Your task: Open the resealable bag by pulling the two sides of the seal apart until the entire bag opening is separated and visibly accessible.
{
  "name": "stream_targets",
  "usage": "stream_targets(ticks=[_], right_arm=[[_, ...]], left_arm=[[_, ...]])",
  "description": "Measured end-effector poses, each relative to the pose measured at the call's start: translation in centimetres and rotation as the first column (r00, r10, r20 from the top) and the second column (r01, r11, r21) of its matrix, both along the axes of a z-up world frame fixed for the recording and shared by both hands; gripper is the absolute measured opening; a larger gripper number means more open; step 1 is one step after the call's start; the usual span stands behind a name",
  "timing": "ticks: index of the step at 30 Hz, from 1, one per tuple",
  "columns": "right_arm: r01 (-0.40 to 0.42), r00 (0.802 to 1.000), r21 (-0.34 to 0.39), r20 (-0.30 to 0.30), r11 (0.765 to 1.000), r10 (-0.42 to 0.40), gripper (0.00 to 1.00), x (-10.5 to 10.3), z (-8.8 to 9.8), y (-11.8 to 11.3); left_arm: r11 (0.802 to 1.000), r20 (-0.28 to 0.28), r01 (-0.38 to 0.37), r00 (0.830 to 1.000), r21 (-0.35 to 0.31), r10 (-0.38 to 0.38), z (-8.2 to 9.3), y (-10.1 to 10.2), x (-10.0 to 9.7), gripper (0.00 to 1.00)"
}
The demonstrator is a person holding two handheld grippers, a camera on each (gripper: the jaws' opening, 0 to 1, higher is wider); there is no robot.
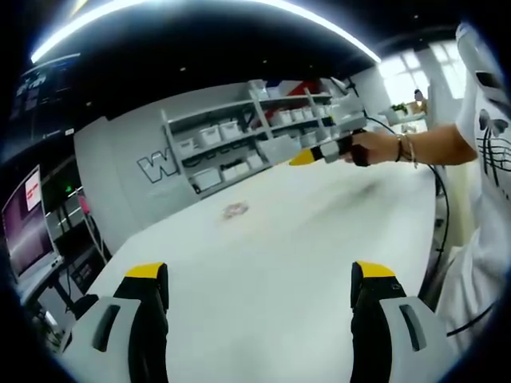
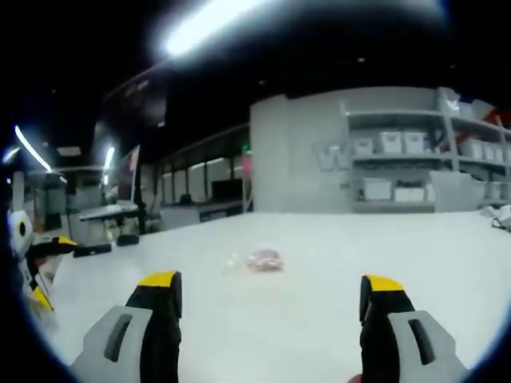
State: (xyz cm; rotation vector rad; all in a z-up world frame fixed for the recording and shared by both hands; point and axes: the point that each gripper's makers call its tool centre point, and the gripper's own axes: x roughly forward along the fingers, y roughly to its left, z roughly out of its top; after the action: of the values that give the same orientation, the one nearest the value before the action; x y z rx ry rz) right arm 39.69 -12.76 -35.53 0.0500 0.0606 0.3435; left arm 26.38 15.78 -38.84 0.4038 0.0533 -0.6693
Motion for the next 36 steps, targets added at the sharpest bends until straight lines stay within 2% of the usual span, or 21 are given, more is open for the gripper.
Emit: stream_targets(ticks=[6, 11, 18, 23, 28, 36], right_arm=[[0.026, 1.000, 0.013, -0.005, 1.000, -0.026, 0.93, -1.0, -0.7, -1.6], [0.044, 0.999, 0.020, 0.006, 0.999, -0.044, 0.93, -2.0, -0.4, -2.6], [0.045, 0.999, 0.020, 0.015, 0.999, -0.045, 0.93, -3.2, -0.3, -2.7], [0.047, 0.998, 0.031, 0.037, 0.998, -0.048, 0.93, -4.2, 0.4, -2.7], [0.056, 0.997, 0.030, 0.048, 0.998, -0.058, 0.93, -4.7, 0.7, -3.1], [0.075, 0.995, 0.041, 0.056, 0.996, -0.077, 0.93, -5.5, 0.8, -4.0]], left_arm=[[1.000, -0.011, 0.006, 1.000, 0.007, -0.006, -0.5, -0.4, 0.0, 0.94], [1.000, -0.011, 0.010, 1.000, 0.004, -0.010, -0.5, -0.7, 0.0, 0.94], [1.000, -0.017, 0.005, 1.000, 0.006, -0.005, -0.8, -0.7, 0.0, 0.93], [1.000, -0.008, -0.006, 1.000, -0.001, 0.006, -0.6, -0.1, 0.0, 0.93], [0.999, -0.028, -0.007, 1.000, -0.038, 0.006, -0.6, 0.3, 0.0, 0.93], [1.000, -0.021, -0.003, 1.000, -0.024, 0.002, -0.7, 0.1, -0.3, 0.93]])
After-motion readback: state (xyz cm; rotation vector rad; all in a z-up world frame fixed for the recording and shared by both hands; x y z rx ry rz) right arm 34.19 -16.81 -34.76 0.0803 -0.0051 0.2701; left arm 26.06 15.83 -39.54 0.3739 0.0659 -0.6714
